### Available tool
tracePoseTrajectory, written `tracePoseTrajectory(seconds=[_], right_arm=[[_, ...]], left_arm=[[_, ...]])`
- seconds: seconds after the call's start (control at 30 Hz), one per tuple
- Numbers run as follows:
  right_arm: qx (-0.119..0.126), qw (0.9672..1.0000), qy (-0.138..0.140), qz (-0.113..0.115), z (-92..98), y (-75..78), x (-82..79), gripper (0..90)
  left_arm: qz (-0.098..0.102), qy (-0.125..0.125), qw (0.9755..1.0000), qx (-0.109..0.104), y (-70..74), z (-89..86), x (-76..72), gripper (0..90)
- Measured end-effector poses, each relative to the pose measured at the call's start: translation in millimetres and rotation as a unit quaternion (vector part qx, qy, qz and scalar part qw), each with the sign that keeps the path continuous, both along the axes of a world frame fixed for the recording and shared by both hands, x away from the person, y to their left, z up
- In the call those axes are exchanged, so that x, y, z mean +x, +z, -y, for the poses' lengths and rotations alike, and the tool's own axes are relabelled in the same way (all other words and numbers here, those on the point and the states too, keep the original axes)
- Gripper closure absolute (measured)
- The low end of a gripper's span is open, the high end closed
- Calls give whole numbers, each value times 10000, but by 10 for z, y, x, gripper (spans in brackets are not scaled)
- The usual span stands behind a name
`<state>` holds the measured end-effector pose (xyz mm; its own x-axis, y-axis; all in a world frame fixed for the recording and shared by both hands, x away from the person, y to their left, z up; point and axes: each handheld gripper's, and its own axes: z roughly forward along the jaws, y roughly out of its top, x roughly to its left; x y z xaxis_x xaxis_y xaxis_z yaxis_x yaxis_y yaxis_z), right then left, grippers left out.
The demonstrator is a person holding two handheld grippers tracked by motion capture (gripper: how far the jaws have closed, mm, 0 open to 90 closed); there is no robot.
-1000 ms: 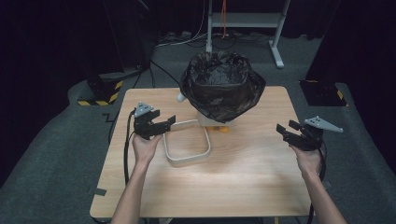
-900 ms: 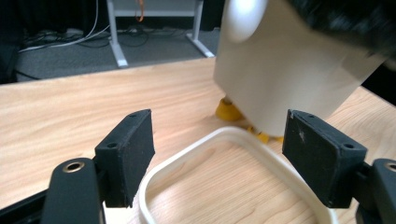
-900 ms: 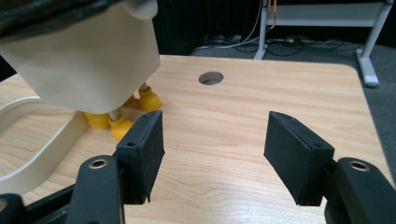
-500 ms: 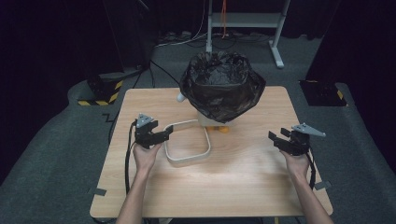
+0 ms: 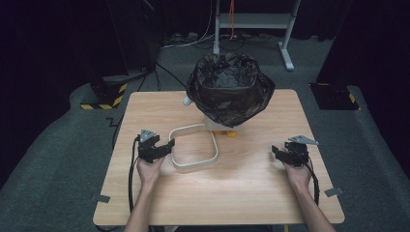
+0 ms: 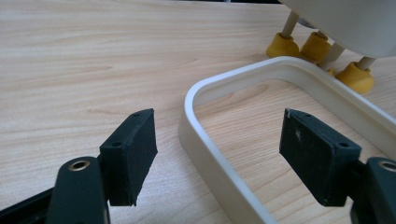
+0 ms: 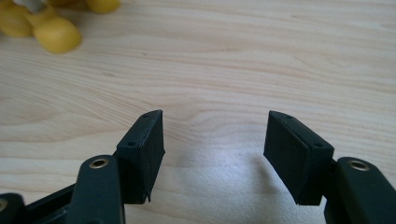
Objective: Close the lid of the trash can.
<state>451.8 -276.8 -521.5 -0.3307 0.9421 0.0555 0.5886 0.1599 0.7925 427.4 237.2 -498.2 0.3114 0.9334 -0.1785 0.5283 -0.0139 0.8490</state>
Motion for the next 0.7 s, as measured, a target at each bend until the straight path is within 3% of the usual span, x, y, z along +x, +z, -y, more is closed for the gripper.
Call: tracePoseTrajectory(seconds=[0.1,0.17,0.3,0.4,0.47,0.57,0.7], right_arm=[[-1,10000,-51,14,-1,1,9,379],[-106,9999,-69,-29,-29,-4,43,377],[-437,9988,-138,-177,-109,-18,115,369],[-442,9988,-115,-178,-105,-18,115,360],[-441,9988,-131,-181,-109,-19,113,353],[-472,9986,-159,-181,-117,-18,110,346],[-546,9983,-141,-126,-126,-18,106,346]], left_arm=[[-76,54,9999,56,-57,11,19,273],[-150,66,9999,-54,-136,36,57,274],[-170,140,9994,272,-210,93,70,276],[-223,154,9989,374,-248,91,74,277],[-252,181,9990,308,-262,90,81,276],[-208,163,9984,500,-257,120,77,275],[-231,152,9984,501,-260,129,78,284]])
